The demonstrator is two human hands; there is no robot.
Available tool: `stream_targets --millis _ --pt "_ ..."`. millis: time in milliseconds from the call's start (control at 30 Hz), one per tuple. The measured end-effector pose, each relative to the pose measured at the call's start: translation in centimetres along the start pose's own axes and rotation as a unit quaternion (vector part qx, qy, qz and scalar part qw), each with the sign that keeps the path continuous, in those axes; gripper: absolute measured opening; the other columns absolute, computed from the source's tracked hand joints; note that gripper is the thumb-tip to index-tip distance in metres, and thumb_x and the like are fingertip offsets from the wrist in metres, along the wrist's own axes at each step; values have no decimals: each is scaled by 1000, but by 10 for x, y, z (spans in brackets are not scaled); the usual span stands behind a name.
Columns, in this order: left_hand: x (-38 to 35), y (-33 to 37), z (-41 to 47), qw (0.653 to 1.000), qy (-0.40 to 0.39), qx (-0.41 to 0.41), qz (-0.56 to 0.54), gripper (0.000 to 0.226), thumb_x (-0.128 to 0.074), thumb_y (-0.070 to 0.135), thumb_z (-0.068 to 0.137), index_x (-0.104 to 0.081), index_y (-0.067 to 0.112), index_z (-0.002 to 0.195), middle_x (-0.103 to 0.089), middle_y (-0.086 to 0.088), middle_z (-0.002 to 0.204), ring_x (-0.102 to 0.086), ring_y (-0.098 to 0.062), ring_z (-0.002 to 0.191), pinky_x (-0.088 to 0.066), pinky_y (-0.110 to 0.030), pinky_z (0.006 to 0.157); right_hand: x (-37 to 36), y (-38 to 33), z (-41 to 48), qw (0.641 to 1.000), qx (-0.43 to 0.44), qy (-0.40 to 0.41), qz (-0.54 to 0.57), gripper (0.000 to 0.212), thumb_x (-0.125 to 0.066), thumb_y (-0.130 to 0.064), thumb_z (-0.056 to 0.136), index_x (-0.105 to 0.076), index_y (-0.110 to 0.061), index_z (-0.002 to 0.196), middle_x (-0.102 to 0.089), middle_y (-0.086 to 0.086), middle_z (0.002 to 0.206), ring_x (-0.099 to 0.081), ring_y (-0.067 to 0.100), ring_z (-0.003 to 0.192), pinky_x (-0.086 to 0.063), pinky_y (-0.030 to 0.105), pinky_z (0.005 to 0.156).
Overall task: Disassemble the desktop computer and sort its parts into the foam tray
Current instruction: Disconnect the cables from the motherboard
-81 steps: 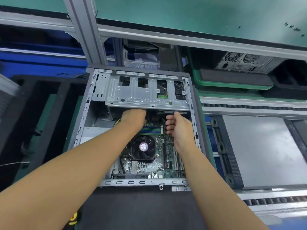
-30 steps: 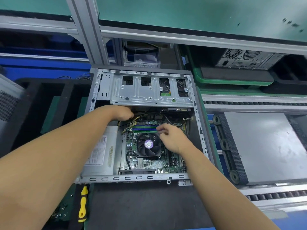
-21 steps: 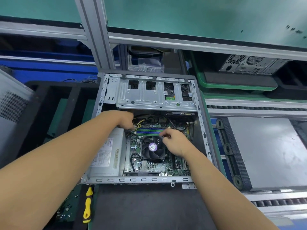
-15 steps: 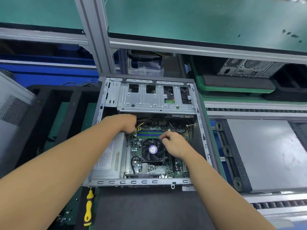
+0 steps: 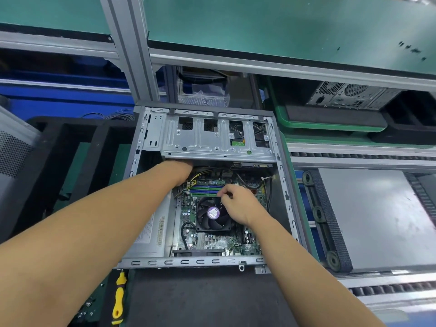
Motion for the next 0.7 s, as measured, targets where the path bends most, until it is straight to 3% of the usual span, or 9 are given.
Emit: stream_targets --millis 167,367,533,700 --pt "1 -4 4 999 15 41 2 59 -51 0 94 -30 8 149 -41 -16 150 -50 -32 129 -42 -37 103 0 3 5 1000 0 -7 7 20 -44 -21 98 -62 -29 98 -57 -3 66 -39 9 43 -31 19 37" --pt "-2 -9 9 998 15 48 -22 56 -49 27 102 -26 11 151 -35 -15 155 -42 -34 136 -38 -40 111 0 5 6 1000 -2 -16 25 21 -43 -20 98 -62 -26 100 -56 -3 65 -40 12 46 -31 23 43" --pt "-4 -7 11 998 19 57 -33 51 -50 9 99 -33 9 147 -40 -13 151 -45 -31 134 -39 -37 110 0 6 7 999 -2 -20 28 19 -45 -21 97 -62 -25 103 -56 -2 67 -42 12 48 -34 24 45" --pt "-4 -7 9 998 25 51 -32 47 -47 5 98 -37 7 145 -41 -16 150 -48 -32 130 -42 -38 106 -4 5 4 998 1 -56 -1 27 -50 -26 95 -60 -23 120 -65 1 94 -55 17 68 -41 26 58"
Point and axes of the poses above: each hand's wrist, its own z-axis towards the middle knuckle, its own x-axis out of the back of the hand, y = z × x, the point moved 5 cm from there along z, towards the middle knuckle
